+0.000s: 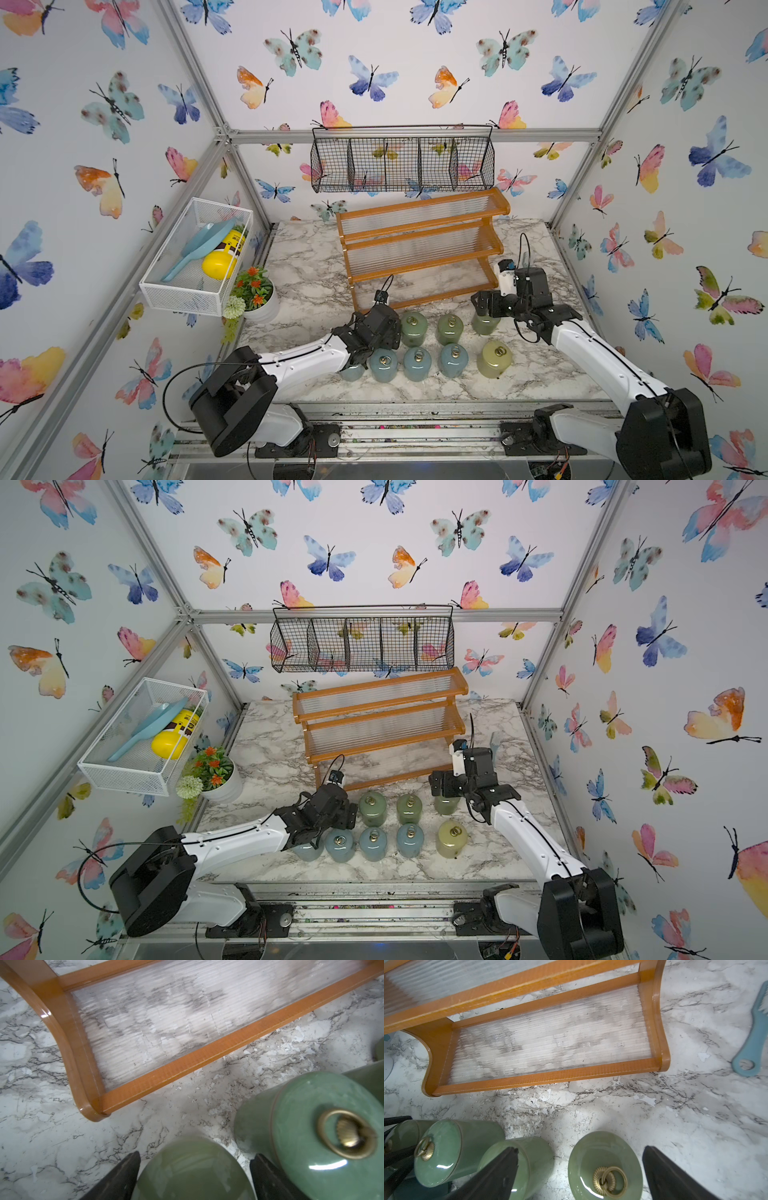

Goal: Remove the tea canisters from the shelf
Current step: Place the tea canister at the center of the board, then reset both arms

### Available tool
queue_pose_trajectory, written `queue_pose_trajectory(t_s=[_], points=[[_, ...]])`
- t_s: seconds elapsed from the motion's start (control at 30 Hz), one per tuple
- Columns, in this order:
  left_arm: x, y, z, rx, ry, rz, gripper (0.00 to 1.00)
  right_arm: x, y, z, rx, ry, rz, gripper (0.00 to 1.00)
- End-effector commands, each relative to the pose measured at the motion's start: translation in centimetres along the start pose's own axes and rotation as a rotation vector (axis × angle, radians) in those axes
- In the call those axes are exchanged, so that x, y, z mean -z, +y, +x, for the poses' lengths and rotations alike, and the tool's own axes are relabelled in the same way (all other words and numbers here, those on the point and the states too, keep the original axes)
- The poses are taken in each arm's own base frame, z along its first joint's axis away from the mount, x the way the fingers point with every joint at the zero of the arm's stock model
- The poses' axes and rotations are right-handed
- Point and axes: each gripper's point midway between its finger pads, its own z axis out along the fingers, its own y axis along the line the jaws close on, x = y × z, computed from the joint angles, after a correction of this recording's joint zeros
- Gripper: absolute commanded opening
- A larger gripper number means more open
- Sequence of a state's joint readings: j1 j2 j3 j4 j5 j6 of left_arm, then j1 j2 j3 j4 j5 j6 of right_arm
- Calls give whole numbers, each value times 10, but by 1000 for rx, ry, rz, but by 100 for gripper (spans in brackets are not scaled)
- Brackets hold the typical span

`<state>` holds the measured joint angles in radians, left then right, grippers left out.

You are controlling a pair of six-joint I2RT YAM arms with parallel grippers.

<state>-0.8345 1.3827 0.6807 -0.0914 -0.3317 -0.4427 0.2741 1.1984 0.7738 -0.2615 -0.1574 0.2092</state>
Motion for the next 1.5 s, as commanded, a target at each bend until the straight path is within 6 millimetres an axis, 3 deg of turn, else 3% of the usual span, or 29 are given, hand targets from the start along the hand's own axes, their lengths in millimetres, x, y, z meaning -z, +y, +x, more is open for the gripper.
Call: queue_pose_trajectory(t_s=[0.0,0.2,0.43,0.67,0.8,0.93,1.07,1.3,1.37,1.47], points=[[6,6,-6,20,-33,-31,89,-2,-2,4,-1,6,4,99],[12,6,-11,24,-45,-31,90,-1,-2,2,1,2,6,99],[36,5,-37,31,-122,-10,92,1,-2,-6,7,-15,13,99],[81,16,-78,8,-280,-24,96,8,-7,-26,32,-54,50,99],[115,32,-103,-10,-398,1,100,11,-24,-40,30,-88,100,99],[134,89,-122,79,-510,-70,99,14,-54,-54,-1,-149,169,99],[134,148,-121,130,-577,-180,98,15,-87,-66,-34,-228,253,99],[91,228,-83,239,-539,-386,98,7,-142,-55,-82,-330,389,99],[81,246,-68,267,-520,-474,98,4,-148,-48,-76,-371,402,99],[70,257,-54,283,-540,-507,98,5,-142,-39,-21,-463,370,99]])
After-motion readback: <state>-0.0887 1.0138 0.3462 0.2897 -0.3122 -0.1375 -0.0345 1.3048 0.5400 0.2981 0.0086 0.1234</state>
